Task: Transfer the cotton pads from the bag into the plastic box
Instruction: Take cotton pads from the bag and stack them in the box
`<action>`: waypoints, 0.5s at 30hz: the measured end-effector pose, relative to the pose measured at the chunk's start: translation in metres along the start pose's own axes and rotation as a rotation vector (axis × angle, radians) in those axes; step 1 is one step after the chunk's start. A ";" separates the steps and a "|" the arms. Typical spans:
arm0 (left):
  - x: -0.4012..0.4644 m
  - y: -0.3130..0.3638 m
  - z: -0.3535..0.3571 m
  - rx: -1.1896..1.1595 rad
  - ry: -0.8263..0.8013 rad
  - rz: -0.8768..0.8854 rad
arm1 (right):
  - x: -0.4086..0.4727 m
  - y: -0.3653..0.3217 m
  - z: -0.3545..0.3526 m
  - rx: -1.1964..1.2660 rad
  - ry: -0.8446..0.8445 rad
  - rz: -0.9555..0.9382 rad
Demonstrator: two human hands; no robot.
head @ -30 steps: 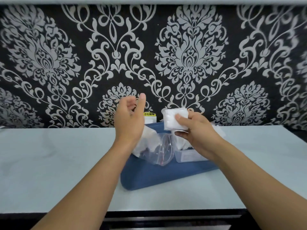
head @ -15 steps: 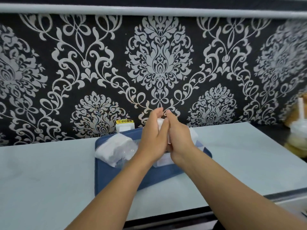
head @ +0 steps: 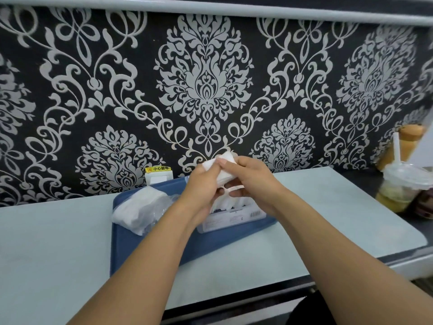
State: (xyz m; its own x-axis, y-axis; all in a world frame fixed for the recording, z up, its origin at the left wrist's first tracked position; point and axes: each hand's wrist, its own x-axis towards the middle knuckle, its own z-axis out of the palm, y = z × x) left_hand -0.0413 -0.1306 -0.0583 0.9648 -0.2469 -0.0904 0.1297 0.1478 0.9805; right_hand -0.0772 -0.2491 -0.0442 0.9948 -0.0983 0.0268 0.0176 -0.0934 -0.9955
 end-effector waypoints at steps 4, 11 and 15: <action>-0.004 0.006 0.001 -0.190 -0.242 -0.205 | -0.001 0.003 -0.012 -0.035 0.030 0.008; 0.003 -0.001 0.008 0.116 -0.117 0.049 | 0.000 -0.001 -0.023 0.302 -0.047 0.219; 0.001 -0.001 -0.003 0.268 -0.081 0.140 | 0.001 0.002 -0.039 0.272 -0.086 0.246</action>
State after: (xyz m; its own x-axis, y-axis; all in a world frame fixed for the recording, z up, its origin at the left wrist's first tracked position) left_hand -0.0401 -0.1282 -0.0598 0.9462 -0.3194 0.0520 -0.0781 -0.0696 0.9945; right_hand -0.0796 -0.2879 -0.0428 0.9772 -0.0001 -0.2122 -0.2083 0.1904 -0.9594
